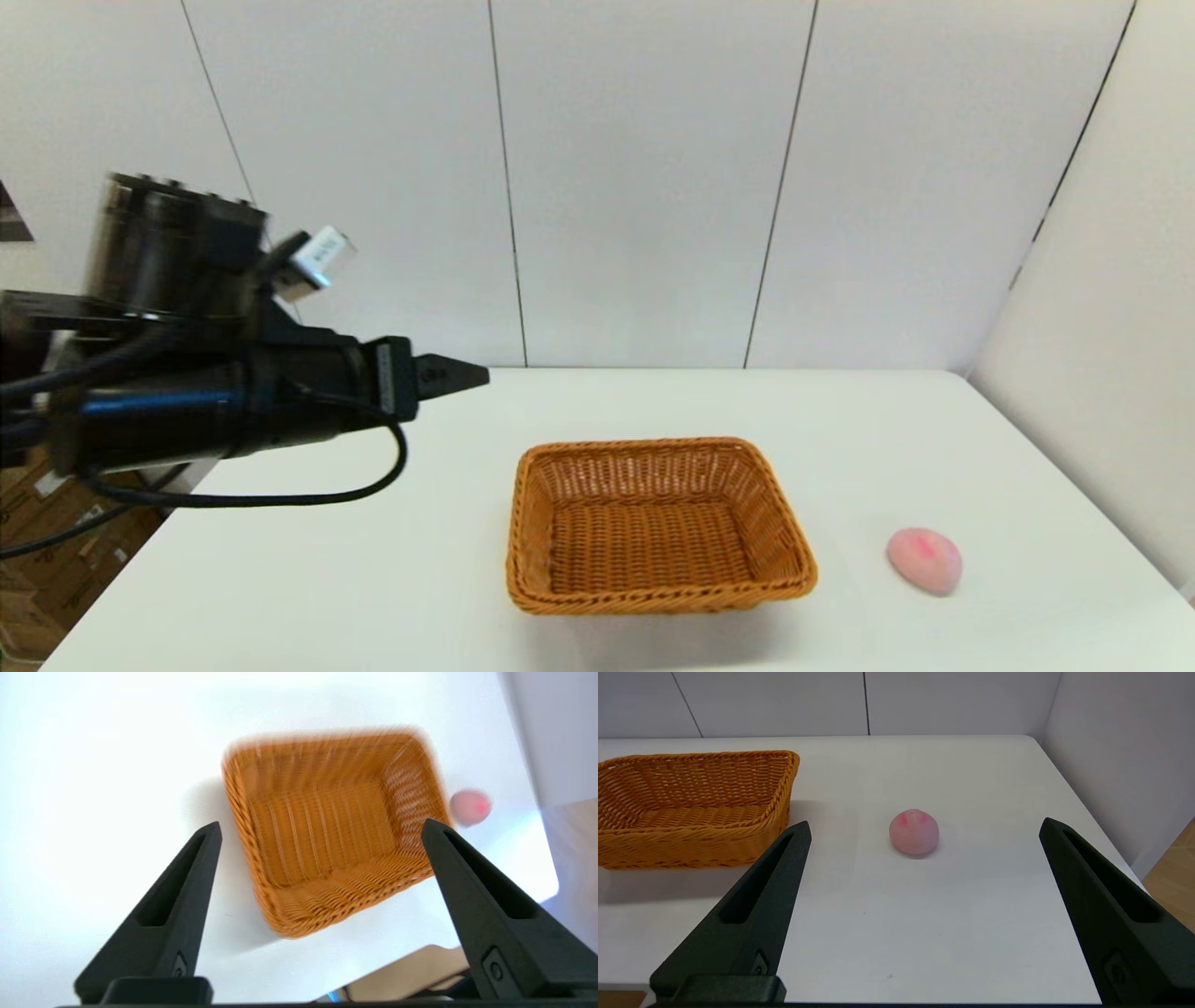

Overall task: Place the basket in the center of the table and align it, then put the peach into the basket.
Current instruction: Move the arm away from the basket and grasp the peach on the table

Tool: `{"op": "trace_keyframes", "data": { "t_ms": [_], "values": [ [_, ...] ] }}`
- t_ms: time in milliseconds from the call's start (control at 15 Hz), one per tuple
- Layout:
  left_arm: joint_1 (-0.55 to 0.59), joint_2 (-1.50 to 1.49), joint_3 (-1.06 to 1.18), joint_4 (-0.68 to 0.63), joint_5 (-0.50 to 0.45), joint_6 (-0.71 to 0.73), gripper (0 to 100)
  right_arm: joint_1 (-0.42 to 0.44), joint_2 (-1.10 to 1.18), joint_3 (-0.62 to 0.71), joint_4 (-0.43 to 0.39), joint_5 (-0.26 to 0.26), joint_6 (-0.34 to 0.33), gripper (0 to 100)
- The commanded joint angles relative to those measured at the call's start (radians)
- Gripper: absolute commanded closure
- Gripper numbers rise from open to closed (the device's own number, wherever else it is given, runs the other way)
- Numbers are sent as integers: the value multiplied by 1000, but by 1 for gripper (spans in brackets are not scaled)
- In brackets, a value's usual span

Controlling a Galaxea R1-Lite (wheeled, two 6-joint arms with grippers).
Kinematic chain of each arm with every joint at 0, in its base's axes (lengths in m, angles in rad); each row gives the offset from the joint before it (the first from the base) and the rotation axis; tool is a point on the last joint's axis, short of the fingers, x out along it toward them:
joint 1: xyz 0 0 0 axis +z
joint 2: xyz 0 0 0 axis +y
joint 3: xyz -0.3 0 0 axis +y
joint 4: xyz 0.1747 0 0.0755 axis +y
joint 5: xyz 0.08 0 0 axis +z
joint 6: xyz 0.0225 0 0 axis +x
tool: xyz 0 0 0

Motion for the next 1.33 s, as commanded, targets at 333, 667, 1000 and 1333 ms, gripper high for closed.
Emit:
{"op": "trace_keyframes", "data": {
  "t_ms": [333, 667, 1000, 1333],
  "values": [
    [221, -894, 305, 91, 120, 309, 0, 0, 1, 0, -1, 0, 0, 0],
    [419, -1190, 554, 91, 95, 367, 0, 0, 1, 0, -1, 0, 0, 0],
    [480, -1357, 735, 89, 97, 386, 0, 0, 1, 0, -1, 0, 0, 0],
    [478, -1455, 942, -8, 106, 430, 0, 0, 1, -5, 10, -2, -4, 0]
  ]
}}
